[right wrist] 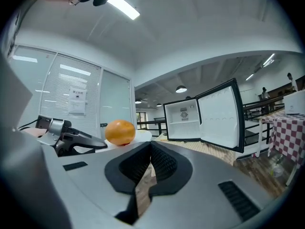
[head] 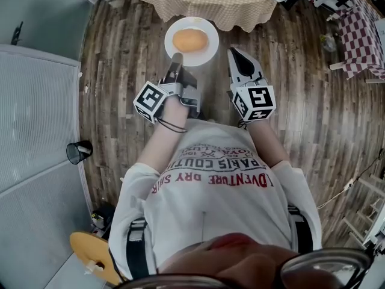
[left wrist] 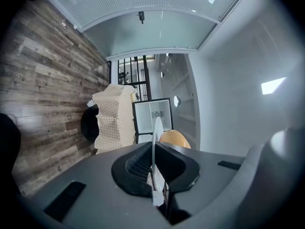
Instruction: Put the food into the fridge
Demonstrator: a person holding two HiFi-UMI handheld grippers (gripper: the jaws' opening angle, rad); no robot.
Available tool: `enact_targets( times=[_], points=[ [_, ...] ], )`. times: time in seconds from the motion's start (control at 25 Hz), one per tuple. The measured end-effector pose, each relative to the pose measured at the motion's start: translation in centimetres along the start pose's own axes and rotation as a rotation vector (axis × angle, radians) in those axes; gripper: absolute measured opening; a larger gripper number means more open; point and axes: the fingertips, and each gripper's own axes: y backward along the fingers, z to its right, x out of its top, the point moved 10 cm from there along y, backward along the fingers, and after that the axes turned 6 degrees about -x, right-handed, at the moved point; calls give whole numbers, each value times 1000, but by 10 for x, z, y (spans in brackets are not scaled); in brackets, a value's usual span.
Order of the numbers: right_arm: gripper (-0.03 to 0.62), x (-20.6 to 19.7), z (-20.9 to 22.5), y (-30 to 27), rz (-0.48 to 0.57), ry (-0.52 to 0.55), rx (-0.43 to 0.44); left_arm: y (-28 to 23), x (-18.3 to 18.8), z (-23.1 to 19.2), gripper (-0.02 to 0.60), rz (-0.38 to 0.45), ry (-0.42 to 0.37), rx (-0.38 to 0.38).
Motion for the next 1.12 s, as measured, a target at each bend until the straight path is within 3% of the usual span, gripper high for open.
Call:
enact_targets(
  times=[0.44, 0.92, 1.12],
  points=[
    [25, 4, 12, -98, -10, 28, -28, -95, 56, -17, 32, -55, 10, -9],
    [25, 30, 19, -291, -17, 36, -137, -265, 190, -35, 32, -141, 35, -23],
    [25, 38, 24, -340, -6, 39, -149, -313, 219, -36, 32, -159, 34, -34]
  ],
)
